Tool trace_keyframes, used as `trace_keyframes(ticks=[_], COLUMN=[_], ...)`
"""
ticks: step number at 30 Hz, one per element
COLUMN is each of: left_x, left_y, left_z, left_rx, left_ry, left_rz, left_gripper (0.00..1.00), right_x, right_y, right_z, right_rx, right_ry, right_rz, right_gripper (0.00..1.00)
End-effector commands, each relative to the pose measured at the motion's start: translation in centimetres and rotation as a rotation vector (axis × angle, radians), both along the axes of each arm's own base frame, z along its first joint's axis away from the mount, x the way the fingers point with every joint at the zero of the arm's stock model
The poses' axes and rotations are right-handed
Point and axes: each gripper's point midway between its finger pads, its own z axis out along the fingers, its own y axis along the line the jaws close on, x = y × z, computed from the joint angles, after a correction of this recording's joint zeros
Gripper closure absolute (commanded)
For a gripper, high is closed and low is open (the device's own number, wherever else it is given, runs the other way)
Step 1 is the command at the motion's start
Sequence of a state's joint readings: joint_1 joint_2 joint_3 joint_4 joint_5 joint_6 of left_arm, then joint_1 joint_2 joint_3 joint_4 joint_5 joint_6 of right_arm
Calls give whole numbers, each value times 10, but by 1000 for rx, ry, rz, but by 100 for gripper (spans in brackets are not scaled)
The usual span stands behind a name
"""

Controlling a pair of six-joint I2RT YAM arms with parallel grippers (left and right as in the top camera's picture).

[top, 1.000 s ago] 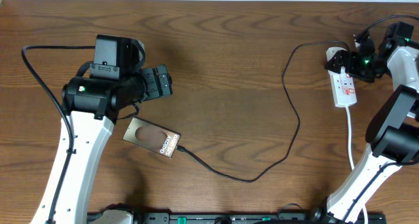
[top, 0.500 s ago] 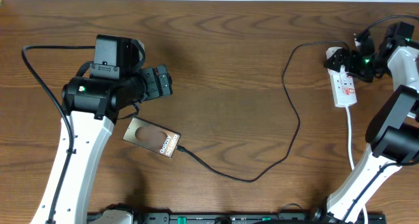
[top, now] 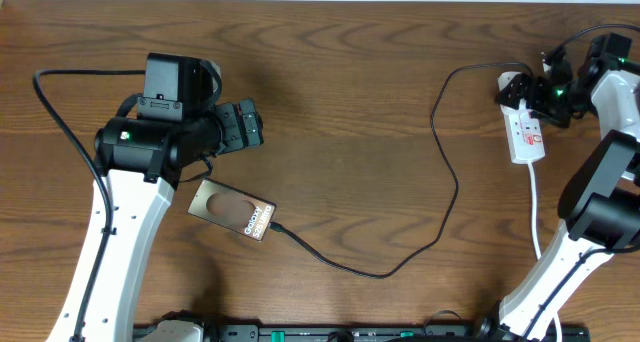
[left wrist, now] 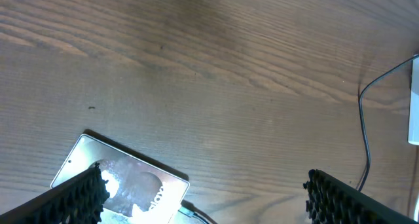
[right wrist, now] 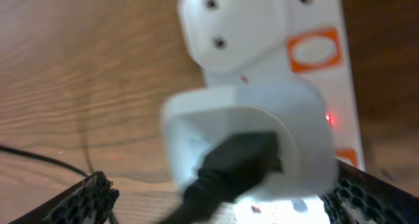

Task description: Plug charger to phone and switch on socket

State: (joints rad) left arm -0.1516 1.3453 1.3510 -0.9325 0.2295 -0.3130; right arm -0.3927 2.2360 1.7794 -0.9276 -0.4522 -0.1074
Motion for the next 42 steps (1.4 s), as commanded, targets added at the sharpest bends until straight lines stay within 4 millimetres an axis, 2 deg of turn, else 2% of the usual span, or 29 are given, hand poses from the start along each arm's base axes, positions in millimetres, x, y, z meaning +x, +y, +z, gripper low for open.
trace_keyframes(ticks=[1,4,7,8,10,13,14,15,16,18,20,23,25,29,39,42], left_x=[1,1,1,1,1,1,1,1,1,1,1,1,1,1,1,-9], left_y=[2,2,2,2,2,2,2,2,2,2,2,2,2,2,2,6], left_z=[0,0,0,0,0,0,0,0,0,0,0,0,0,0,2,9], left_rx=[18,18,18,18,18,18,18,18,18,18,18,18,18,18,18,40], left_ry=[-5,-5,-5,-5,-5,-5,-5,-5,-5,-5,-5,-5,-5,-5,-9,-27], left_rz=[-3,-3,-3,-3,-3,-3,-3,-3,-3,-3,-3,-3,-3,-3,-5,-9], left_gripper=[5,5,5,5,5,5,5,5,5,5,5,5,5,5,5,5], right_x=[-25,-20,-9,-7,-2,-3,-7,-9,-19,-35,-54,-76,-85,-95,-95,-95], right_y=[-7,-21,-30,-31,-34,-33,-32,-31,-27,-20,-11,-2,1,6,6,6], right_z=[-35,-15,20,26,71,121,142,154,183,220,252,287,303,319,319,318], right_rx=[-70,-105,-131,-135,-161,-190,-202,-207,-217,-221,-221,-239,-252,-263,-263,-262], right_ry=[186,158,80,68,-11,-100,-134,-152,-196,-253,-297,-370,-409,-450,-450,-449], right_rz=[-102,-135,-152,-154,-162,-168,-171,-172,-189,-219,-249,-257,-258,-261,-261,-261], right_gripper=[1,1,1,1,1,1,1,1,1,1,1,1,1,1,1,1])
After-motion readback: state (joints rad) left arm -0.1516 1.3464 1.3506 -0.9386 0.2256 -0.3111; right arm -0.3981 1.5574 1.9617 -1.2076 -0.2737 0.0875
